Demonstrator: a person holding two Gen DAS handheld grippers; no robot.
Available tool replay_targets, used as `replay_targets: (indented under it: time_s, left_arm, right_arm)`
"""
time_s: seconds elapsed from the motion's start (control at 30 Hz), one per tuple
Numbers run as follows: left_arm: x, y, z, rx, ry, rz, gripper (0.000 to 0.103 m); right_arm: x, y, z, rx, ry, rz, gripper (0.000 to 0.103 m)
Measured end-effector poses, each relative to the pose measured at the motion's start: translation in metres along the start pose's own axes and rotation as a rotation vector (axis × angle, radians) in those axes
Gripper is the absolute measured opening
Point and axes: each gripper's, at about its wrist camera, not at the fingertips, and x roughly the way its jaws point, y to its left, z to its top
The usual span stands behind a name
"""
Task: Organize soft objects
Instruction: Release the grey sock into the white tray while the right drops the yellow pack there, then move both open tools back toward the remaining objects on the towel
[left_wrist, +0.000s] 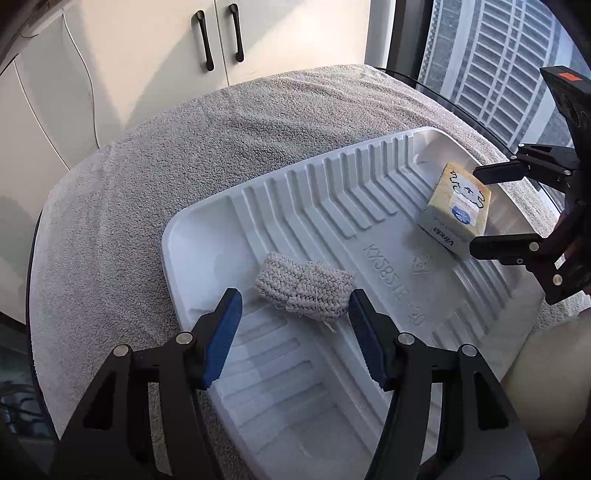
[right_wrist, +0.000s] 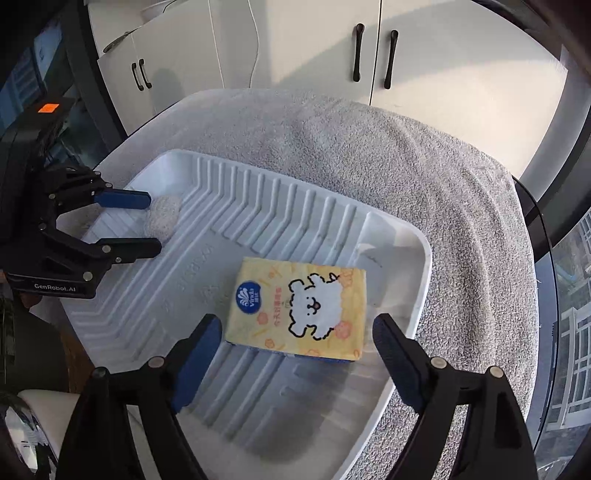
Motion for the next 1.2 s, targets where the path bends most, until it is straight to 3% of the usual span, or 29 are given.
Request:
replay_targets:
  time_s: [0.4,0.47,0.67,0.83,1.2]
  left_arm:
    - [-0.002,0.002,-0.001,-0.013,-0.023,0.001,0.06]
    - [-0.007,0.004,0.0,-0.022,-0.04,0.008,0.066]
    - [-0.03,0.022,-0.001,-0.094,-0.119,0.009,0.074]
    - [-0.047,0.034,-0.005,-0.147,-0.162,0.007,0.074]
    - [-0.099,0.026,-0.03,-0.153,-0.255,0.075,0.075]
  right_arm:
    - [-0.002,0.0,-0.001,0.011,-0.014,-0.002,0.086]
    - [-0.006,-0.002,-0.002,0.02,-0.027,0.001,0.086]
    - [-0.033,-0.012,-0.006,0.06,-0.1,0.022,0.086]
    - [-0.057,-0.019,-0.01,0.098,-0.153,0.025,0.087]
    - [-0.101,-0.015,-0.027,0.104,-0.219,-0.034,0.091]
